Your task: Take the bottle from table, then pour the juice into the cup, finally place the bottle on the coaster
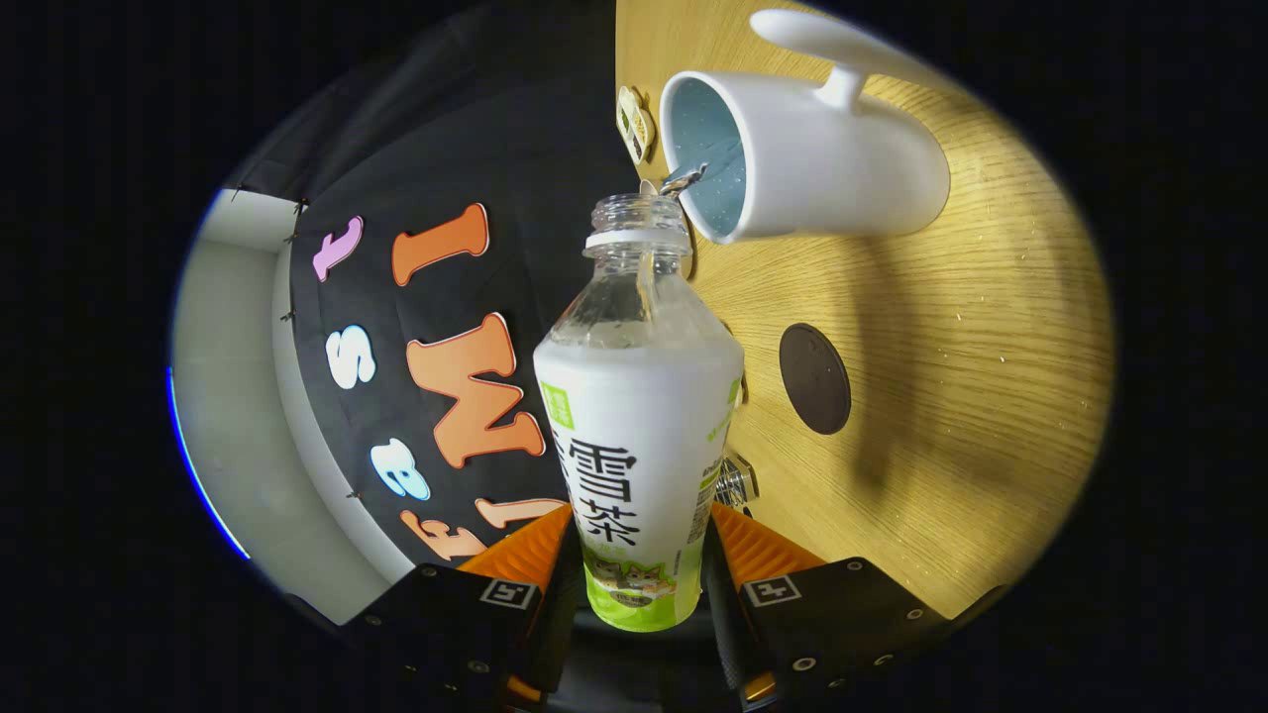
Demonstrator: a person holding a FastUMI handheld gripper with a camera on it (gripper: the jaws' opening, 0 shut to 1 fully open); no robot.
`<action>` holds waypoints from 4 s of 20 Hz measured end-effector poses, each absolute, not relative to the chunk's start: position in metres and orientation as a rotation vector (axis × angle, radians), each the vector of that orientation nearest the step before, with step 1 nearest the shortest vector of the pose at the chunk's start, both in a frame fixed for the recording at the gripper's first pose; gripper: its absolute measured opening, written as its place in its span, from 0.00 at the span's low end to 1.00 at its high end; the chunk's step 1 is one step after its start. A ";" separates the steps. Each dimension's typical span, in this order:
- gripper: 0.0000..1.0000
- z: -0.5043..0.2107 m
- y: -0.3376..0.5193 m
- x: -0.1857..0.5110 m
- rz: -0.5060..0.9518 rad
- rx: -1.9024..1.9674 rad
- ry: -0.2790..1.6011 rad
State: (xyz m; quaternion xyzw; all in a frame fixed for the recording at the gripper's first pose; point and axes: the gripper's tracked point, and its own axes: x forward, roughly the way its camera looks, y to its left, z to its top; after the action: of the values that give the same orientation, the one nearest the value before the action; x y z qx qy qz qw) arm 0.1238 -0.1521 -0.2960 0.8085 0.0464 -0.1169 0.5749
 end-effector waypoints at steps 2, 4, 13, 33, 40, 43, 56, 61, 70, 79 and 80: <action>0.61 -0.297 -0.154 0.123 -0.274 1.902 0.114; 0.61 -0.294 -0.158 0.122 -0.273 1.920 0.106; 0.61 -0.285 -0.163 0.120 -0.265 1.944 0.094; 0.61 -0.278 -0.173 0.128 -0.268 2.077 0.026; 0.61 -0.274 -0.171 0.131 -0.262 2.132 0.006; 0.61 -0.270 -0.172 0.132 -0.262 2.151 -0.005; 0.61 -0.257 -0.180 0.136 -0.244 2.266 -0.060; 0.61 -0.259 -0.186 0.137 -0.273 2.320 -0.047; 0.61 -0.250 -0.191 0.139 -0.260 2.398 -0.061; 0.61 -0.253 -0.186 0.142 -0.294 2.356 -0.014; 0.61 -0.257 -0.181 0.141 -0.304 2.316 0.022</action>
State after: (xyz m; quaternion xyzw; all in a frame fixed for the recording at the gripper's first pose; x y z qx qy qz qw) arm 0.1413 -0.1815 -0.2567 0.9121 0.0086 -0.1197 0.3920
